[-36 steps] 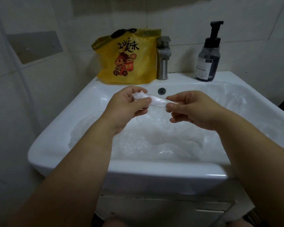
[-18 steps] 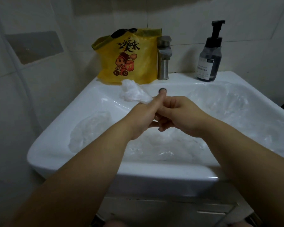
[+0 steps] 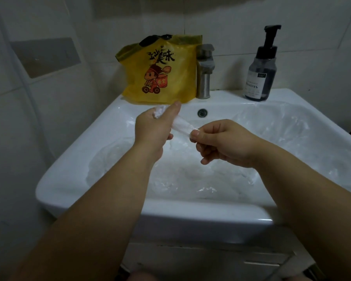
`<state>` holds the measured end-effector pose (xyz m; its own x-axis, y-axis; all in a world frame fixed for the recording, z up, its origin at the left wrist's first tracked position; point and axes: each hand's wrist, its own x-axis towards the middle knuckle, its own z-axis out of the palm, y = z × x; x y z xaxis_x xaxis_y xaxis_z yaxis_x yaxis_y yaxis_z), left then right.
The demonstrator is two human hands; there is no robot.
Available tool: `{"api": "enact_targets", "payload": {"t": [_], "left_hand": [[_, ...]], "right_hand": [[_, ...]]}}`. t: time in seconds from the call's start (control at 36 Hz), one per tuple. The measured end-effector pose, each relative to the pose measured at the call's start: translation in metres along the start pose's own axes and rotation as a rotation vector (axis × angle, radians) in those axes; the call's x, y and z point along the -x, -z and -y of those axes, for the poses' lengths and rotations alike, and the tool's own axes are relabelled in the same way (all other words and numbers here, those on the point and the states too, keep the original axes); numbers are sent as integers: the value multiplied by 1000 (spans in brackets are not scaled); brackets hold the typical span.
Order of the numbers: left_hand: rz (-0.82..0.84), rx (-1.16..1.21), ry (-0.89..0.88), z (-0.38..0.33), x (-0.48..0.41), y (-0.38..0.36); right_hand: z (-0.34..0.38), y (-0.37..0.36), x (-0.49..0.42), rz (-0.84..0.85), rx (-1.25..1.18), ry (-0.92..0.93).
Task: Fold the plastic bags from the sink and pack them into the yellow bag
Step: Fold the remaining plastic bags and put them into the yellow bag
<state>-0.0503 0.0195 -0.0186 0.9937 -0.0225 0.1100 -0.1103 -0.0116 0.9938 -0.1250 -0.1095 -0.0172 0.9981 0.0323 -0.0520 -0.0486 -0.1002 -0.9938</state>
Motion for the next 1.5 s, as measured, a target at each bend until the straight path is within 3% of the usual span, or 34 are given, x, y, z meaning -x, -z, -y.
{"api": "enact_targets", "payload": {"t": [0.33,0.64,0.83,1.14,1.31,1.42,1.5], "left_hand": [[127,-226,-164,5,2,6],[-25,-546,-342,12,-1,10],[-53,-521,-424,12,-2,8],[56,-259,-244,1,8,9],[335,13,-60,-17,4,17],[527,29,9,-41,-8,26],[539,-39,8,-51,-16,31]], "right_hand": [[-5,7,1,-69,65,0],[-6,10,0,-102,141,42],[-5,13,-1,-121,167,74],[-6,16,1,-124,103,75],[16,26,1,-143,86,29],[43,37,-1,-157,125,23],[56,41,-6,-155,177,39]]}}
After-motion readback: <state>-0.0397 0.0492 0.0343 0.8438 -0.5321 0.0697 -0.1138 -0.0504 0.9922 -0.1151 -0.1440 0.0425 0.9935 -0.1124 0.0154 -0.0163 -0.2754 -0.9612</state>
